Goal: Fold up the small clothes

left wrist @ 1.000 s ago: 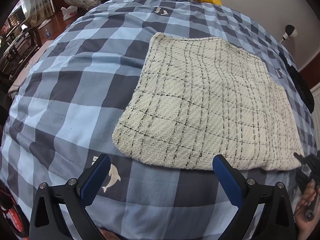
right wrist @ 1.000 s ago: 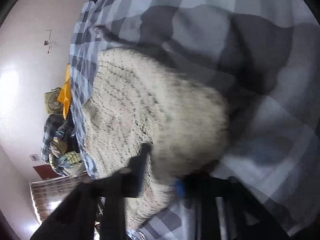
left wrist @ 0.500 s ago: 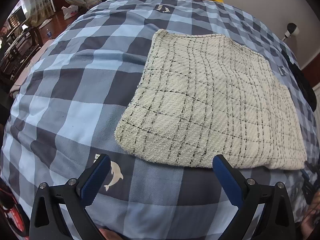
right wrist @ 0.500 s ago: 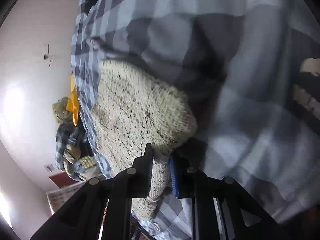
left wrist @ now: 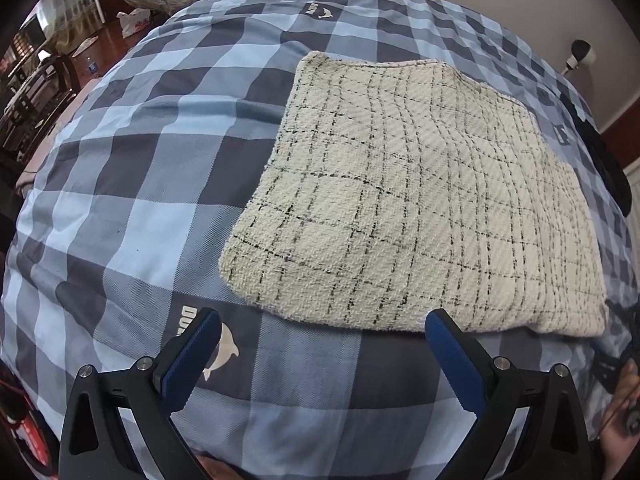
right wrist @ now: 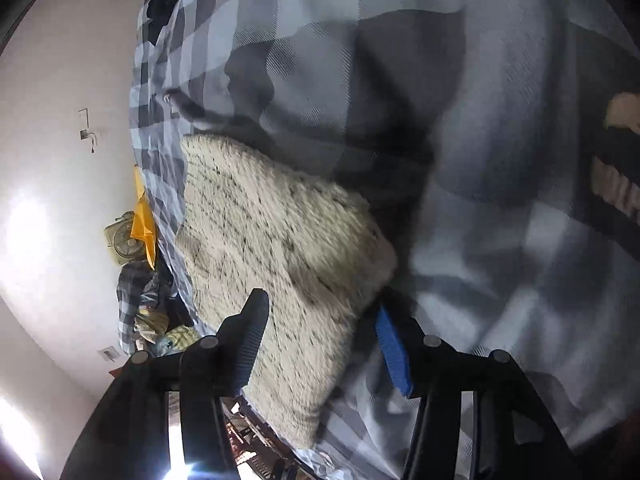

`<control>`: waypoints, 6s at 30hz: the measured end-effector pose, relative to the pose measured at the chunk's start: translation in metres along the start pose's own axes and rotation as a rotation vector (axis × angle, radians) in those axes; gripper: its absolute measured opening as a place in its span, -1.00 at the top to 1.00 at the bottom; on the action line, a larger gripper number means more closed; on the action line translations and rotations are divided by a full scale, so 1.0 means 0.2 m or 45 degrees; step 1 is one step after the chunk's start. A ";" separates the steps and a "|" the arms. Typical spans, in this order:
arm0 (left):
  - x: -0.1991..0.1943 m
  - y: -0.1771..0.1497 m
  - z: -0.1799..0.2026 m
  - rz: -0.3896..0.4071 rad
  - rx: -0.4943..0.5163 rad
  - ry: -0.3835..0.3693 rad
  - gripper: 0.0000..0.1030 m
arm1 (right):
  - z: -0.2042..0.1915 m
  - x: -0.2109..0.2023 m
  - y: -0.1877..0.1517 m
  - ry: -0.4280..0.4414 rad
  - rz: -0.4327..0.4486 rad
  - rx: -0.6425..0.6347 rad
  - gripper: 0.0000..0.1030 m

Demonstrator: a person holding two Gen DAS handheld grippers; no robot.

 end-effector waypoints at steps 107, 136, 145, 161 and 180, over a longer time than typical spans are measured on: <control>-0.30 0.31 0.31 0.109 0.091 -0.705 0.83 | -0.52 0.40 -0.79 -0.380 -0.080 -1.110 -0.68; 0.04 0.17 0.16 -0.172 0.484 -0.533 -0.91 | -0.47 0.43 -0.82 -0.457 -0.140 -1.128 -0.68; 0.02 0.04 0.22 -0.241 0.450 -0.653 0.84 | -0.47 0.44 -0.83 -0.468 -0.149 -1.138 -0.68; 0.01 -0.03 0.01 -0.146 0.110 -0.704 0.85 | -0.44 0.48 -0.91 -0.486 -0.249 -1.231 -0.68; -0.15 0.01 0.03 -0.032 0.045 -0.763 0.86 | -0.36 0.54 -1.08 -0.795 0.200 -1.854 -0.66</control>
Point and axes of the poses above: each gripper's, at about its wrist camera, not at the fingertips, and x roughly the way its jaws point, z to its right, y to its top, the point moved 9 cm from there along x, roughly the way its jaws point, and after that the axes turned 9 degrees about -y, right-handed, at the moved point
